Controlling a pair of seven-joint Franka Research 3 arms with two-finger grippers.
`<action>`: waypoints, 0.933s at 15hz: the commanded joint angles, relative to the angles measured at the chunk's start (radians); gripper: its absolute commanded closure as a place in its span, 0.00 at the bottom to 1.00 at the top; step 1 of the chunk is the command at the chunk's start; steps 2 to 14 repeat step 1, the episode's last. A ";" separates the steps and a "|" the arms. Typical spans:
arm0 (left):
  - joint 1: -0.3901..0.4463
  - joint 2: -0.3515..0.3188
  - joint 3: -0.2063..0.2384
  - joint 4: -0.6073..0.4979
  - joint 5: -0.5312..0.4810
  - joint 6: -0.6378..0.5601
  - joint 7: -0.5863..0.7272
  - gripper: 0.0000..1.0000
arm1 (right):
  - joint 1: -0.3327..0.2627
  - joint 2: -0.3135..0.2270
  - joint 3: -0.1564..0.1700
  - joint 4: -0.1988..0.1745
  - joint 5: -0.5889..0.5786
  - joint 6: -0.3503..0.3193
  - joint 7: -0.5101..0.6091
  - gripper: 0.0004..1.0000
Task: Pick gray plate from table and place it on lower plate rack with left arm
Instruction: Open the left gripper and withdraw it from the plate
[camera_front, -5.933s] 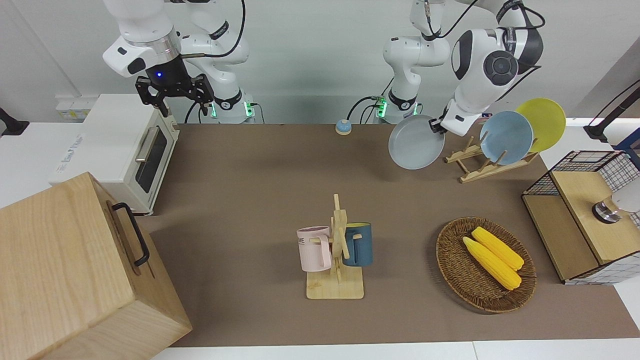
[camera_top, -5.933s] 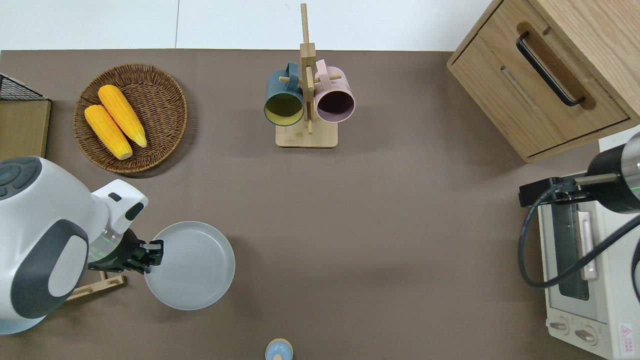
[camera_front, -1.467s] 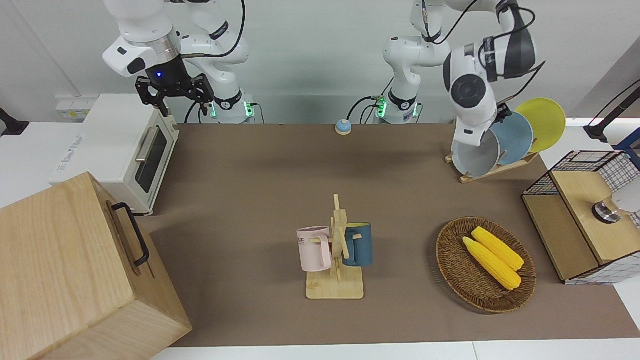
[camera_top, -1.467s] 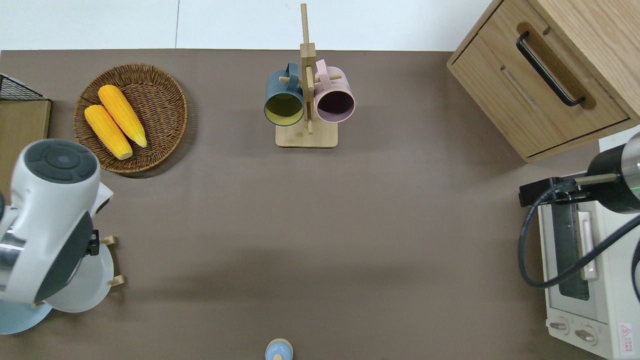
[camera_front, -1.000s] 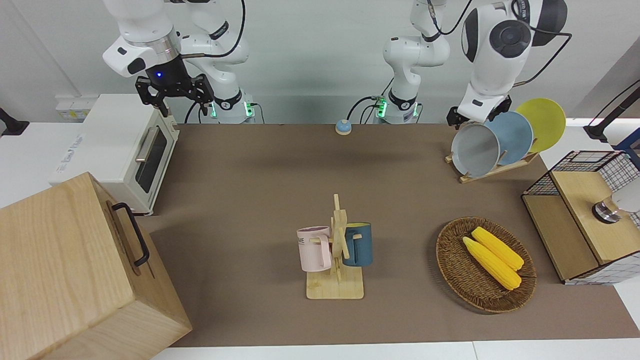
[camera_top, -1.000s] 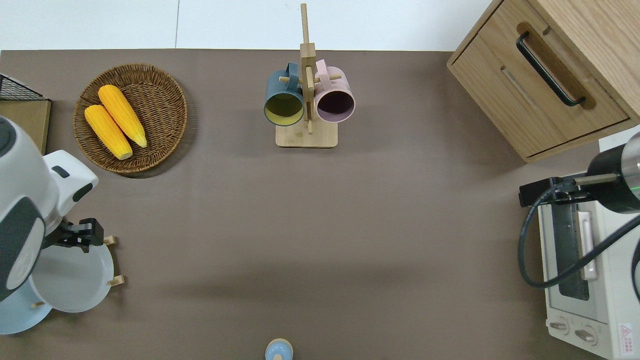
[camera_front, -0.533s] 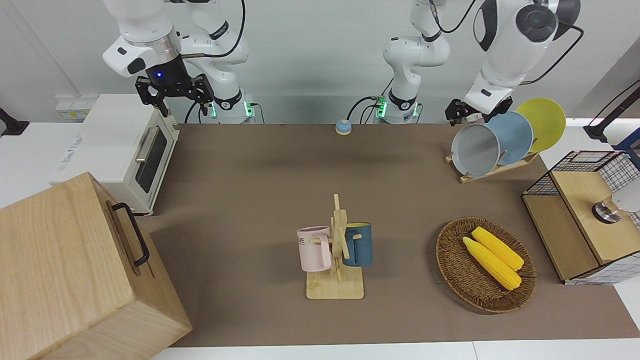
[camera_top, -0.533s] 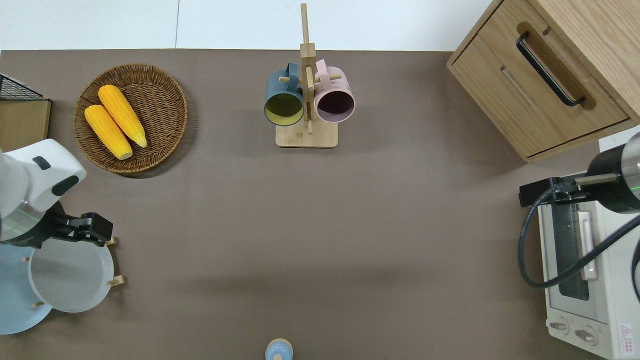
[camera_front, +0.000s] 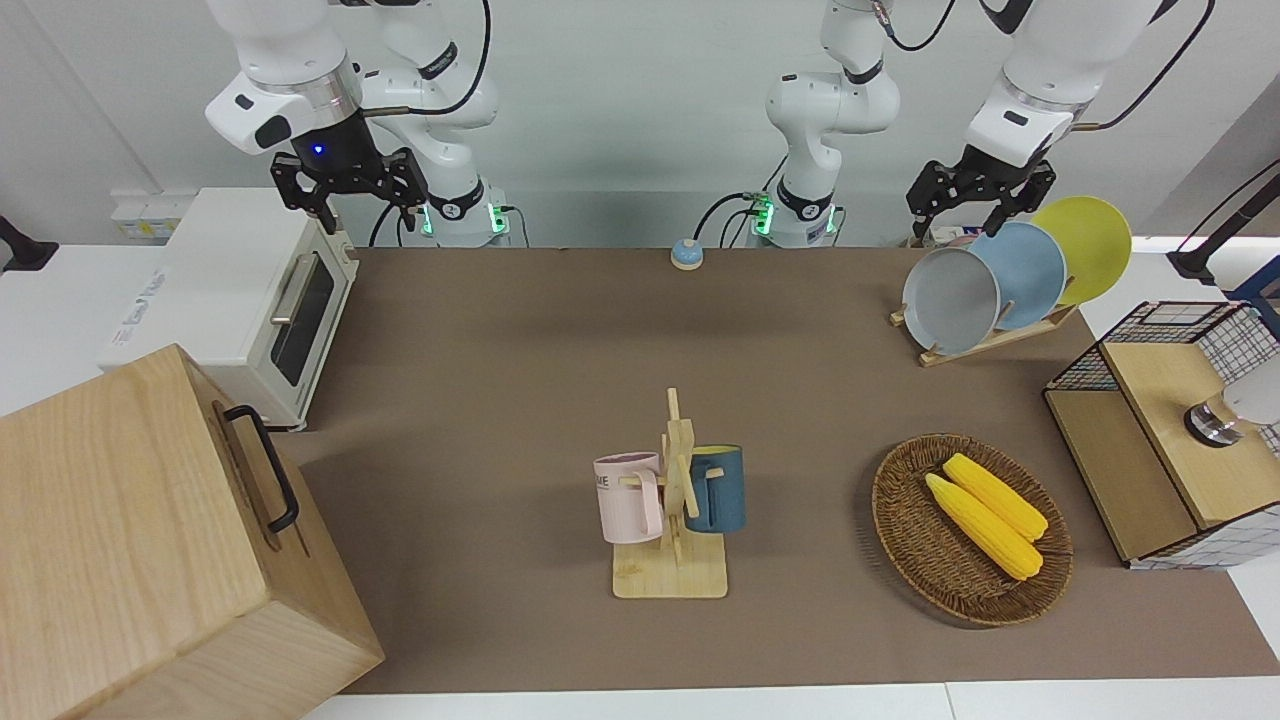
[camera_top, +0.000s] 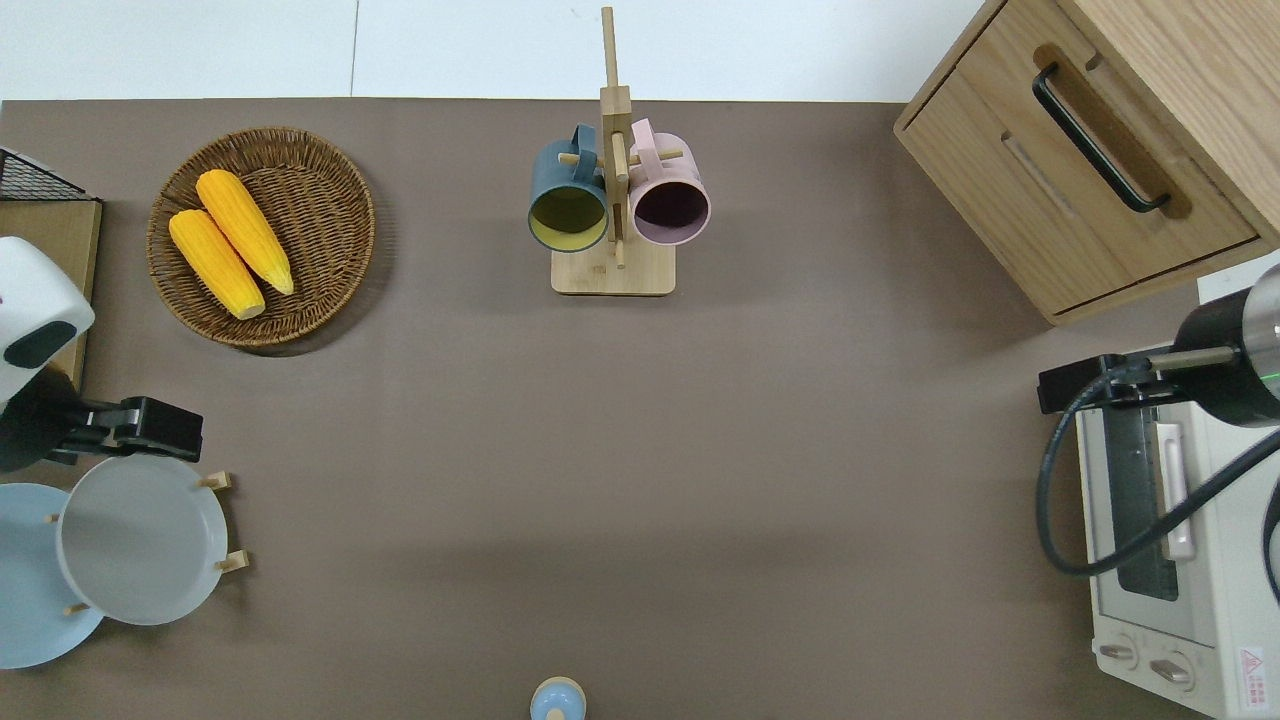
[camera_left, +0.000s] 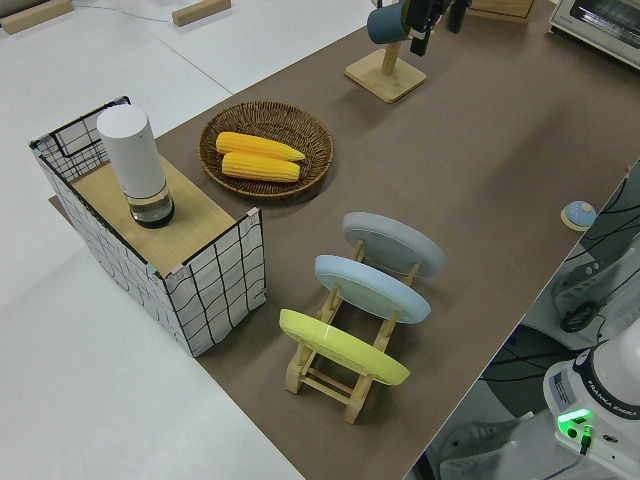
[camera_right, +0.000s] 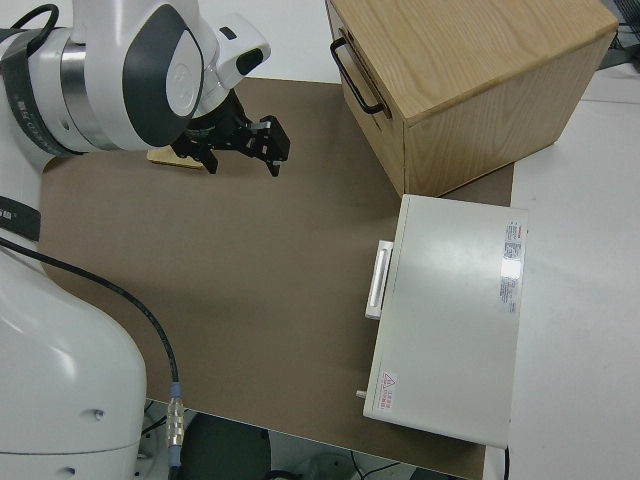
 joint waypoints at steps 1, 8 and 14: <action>-0.007 0.013 0.005 0.019 -0.018 0.006 0.012 0.01 | -0.025 -0.002 0.018 0.007 0.019 -0.015 0.009 0.01; -0.007 0.013 0.005 0.019 -0.018 0.006 0.012 0.01 | -0.025 -0.002 0.018 0.007 0.019 -0.015 0.009 0.01; -0.007 0.013 0.005 0.019 -0.018 0.006 0.012 0.01 | -0.025 -0.002 0.018 0.007 0.019 -0.015 0.009 0.01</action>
